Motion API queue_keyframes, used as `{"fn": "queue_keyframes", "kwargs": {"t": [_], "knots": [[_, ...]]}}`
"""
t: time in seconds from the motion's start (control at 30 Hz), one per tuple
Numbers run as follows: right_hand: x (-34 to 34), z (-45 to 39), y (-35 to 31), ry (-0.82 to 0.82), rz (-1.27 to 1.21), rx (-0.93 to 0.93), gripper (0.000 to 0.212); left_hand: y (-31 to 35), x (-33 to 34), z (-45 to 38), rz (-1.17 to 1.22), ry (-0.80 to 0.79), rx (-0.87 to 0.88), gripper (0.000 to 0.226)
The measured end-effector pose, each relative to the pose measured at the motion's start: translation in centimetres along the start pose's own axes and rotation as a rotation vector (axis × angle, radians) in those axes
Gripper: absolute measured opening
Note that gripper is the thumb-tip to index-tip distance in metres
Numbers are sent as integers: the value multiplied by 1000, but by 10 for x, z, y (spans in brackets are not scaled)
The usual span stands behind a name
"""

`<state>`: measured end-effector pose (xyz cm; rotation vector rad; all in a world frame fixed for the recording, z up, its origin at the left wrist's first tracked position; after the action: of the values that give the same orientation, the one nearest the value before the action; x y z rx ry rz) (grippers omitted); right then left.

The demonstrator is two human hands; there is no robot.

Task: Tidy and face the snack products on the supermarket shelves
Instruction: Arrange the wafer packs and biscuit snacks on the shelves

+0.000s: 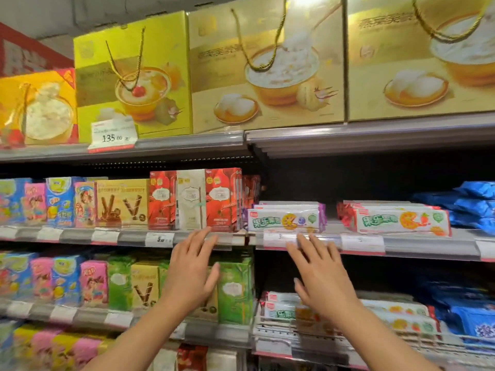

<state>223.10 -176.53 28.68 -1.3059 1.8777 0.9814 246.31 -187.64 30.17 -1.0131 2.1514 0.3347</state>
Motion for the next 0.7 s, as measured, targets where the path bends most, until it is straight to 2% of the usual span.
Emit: {"fn": "queue_keyframes", "kwargs": {"t": [0.17, 0.33, 0.53, 0.7], "knots": [[8, -3, -11, 4, 39, 159, 85, -80, 2, 7, -18, -22, -77, 63], [8, -4, -18, -21, 50, 261, 90, -134, 13, 13, 23, -73, -148, 69], [3, -6, -22, -64, 54, 293, 88, -188, 27, 17, 32, -101, -216, 76], [-7, -4, -27, -70, 48, 307, 88, -200, 29, 17, 56, -108, -204, 74]]}}
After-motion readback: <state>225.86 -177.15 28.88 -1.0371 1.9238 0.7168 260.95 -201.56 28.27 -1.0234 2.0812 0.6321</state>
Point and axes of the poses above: each hand's wrist, its own z-axis away from the middle knuckle, its own x-axis out of the palm, y = z × x, the point moved 9 cm from there along -z, towards the middle knuckle, and after that the axes turned 8 degrees about -y, right-handed, at the moved point
